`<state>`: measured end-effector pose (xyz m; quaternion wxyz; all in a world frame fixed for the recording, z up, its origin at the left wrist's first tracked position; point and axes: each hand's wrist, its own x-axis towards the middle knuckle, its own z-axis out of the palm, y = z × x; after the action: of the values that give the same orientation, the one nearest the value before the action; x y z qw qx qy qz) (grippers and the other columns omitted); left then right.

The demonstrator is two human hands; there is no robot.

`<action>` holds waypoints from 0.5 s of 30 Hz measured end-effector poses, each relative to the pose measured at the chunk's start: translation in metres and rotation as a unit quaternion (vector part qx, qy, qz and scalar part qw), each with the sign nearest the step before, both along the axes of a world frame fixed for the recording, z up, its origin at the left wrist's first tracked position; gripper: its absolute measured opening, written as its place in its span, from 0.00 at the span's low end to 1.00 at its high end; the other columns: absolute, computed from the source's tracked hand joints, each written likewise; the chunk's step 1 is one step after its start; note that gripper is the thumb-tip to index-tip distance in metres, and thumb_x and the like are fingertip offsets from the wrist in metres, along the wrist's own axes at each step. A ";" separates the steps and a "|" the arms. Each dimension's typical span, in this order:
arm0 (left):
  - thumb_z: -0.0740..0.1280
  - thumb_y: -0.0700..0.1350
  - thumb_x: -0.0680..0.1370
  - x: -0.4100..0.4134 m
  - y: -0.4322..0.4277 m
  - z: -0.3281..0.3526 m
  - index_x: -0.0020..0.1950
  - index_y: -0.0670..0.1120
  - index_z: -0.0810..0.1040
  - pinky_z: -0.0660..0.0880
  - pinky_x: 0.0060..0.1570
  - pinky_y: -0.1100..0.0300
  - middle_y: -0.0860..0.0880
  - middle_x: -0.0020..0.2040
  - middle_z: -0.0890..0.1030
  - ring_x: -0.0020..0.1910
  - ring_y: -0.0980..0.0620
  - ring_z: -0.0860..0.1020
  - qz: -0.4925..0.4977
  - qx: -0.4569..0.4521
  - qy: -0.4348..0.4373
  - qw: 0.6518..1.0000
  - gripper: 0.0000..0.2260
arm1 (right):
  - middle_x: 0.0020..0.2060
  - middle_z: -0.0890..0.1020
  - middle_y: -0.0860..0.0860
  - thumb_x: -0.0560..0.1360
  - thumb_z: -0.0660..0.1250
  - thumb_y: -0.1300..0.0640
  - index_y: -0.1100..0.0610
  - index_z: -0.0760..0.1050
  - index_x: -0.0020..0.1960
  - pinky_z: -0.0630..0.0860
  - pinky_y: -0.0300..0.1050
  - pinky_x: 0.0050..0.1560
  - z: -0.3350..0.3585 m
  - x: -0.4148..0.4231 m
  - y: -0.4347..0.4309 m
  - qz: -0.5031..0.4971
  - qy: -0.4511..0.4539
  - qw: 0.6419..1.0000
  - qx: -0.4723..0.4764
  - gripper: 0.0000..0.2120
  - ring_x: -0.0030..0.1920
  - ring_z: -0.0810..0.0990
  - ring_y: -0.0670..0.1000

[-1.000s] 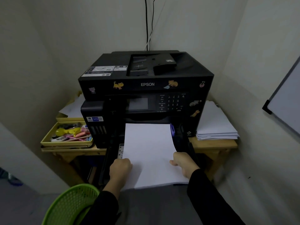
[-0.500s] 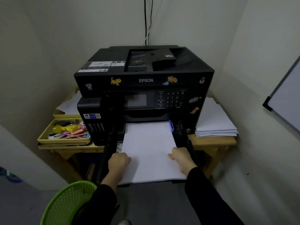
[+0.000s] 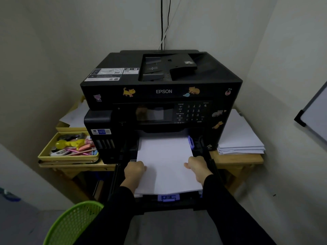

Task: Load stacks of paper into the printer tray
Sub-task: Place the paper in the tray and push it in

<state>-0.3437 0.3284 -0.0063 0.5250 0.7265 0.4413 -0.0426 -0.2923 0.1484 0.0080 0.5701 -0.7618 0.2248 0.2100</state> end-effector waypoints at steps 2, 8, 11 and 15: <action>0.60 0.42 0.80 0.003 0.001 -0.002 0.61 0.33 0.76 0.74 0.57 0.54 0.36 0.63 0.76 0.63 0.38 0.75 -0.010 0.042 0.017 0.999 0.15 | 0.36 0.74 0.55 0.76 0.57 0.68 0.68 0.72 0.46 0.64 0.42 0.33 -0.004 0.001 0.002 0.011 -0.008 1.000 -0.017 0.06 0.33 0.73 0.53; 0.60 0.42 0.76 0.007 -0.006 0.007 0.44 0.37 0.74 0.71 0.45 0.58 0.39 0.53 0.77 0.47 0.44 0.74 -0.080 0.141 0.072 0.984 0.09 | 0.27 0.69 0.52 0.71 0.61 0.63 0.58 0.62 0.29 0.62 0.41 0.29 -0.010 0.005 0.007 0.146 -0.077 0.957 -0.238 0.14 0.27 0.67 0.52; 0.61 0.45 0.77 0.009 -0.012 0.011 0.70 0.36 0.62 0.67 0.64 0.49 0.38 0.70 0.62 0.67 0.38 0.64 -0.090 0.202 0.123 0.967 0.24 | 0.49 0.79 0.57 0.72 0.63 0.57 0.60 0.76 0.48 0.73 0.46 0.44 -0.002 0.005 0.010 0.175 -0.079 0.911 -0.364 0.08 0.49 0.78 0.59; 0.62 0.45 0.76 0.006 -0.011 0.005 0.73 0.35 0.57 0.65 0.68 0.47 0.37 0.72 0.62 0.70 0.38 0.63 -0.120 0.202 0.126 0.964 0.29 | 0.37 0.75 0.56 0.72 0.63 0.59 0.59 0.66 0.33 0.68 0.42 0.34 -0.011 0.005 0.008 0.184 -0.089 0.937 -0.283 0.10 0.35 0.74 0.55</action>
<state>-0.3374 0.3170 -0.0011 0.2984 0.8538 0.4131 -0.1065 -0.2873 0.1567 -0.0027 0.3000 -0.9353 0.0793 0.1699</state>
